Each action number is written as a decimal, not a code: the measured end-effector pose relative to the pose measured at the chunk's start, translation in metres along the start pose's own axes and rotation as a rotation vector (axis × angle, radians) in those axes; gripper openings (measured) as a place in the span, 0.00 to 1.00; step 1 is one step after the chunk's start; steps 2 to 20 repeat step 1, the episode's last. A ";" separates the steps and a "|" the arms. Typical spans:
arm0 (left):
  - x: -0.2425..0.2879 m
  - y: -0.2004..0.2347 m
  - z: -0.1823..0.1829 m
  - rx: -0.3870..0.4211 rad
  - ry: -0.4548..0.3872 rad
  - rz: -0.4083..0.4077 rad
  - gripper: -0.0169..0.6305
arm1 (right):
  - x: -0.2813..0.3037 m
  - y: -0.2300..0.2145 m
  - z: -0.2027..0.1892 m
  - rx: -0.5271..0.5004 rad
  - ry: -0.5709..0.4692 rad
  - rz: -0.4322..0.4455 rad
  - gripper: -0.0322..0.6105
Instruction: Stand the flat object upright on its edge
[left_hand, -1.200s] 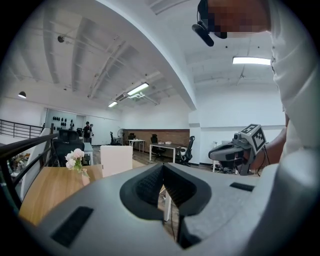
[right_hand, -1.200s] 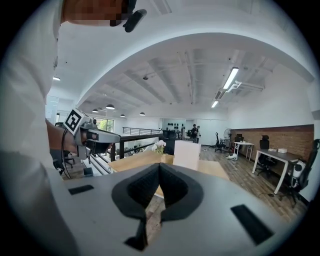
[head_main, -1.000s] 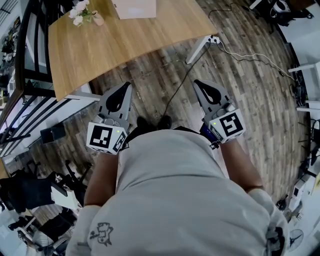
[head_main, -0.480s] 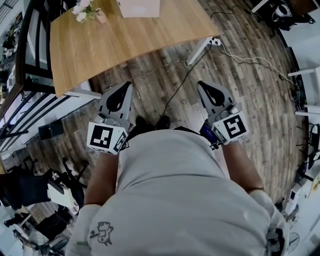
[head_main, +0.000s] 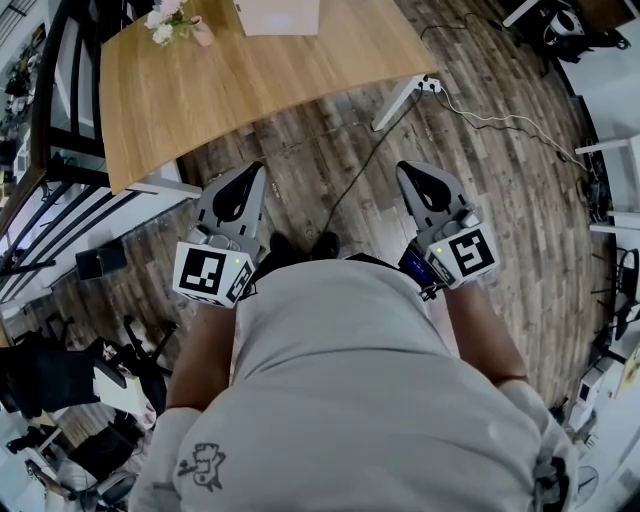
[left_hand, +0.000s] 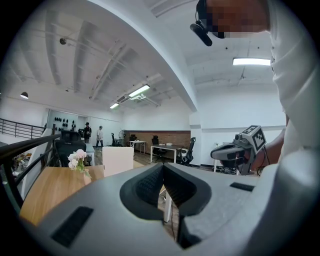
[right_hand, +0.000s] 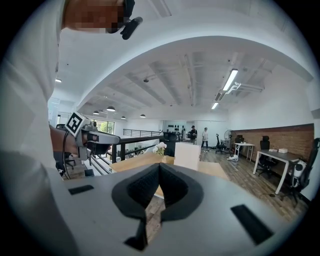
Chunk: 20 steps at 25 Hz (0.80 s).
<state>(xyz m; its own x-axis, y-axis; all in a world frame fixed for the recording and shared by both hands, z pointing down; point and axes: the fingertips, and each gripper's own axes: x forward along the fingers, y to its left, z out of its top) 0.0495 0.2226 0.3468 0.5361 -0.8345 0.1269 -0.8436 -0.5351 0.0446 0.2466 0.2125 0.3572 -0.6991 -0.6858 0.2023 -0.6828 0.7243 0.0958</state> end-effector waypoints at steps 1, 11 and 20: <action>0.000 0.000 0.000 0.000 0.001 0.000 0.04 | 0.000 0.000 0.000 0.003 -0.002 0.001 0.06; 0.000 0.000 0.000 0.000 0.001 0.000 0.04 | 0.000 0.000 0.000 0.003 -0.002 0.001 0.06; 0.000 0.000 0.000 0.000 0.001 0.000 0.04 | 0.000 0.000 0.000 0.003 -0.002 0.001 0.06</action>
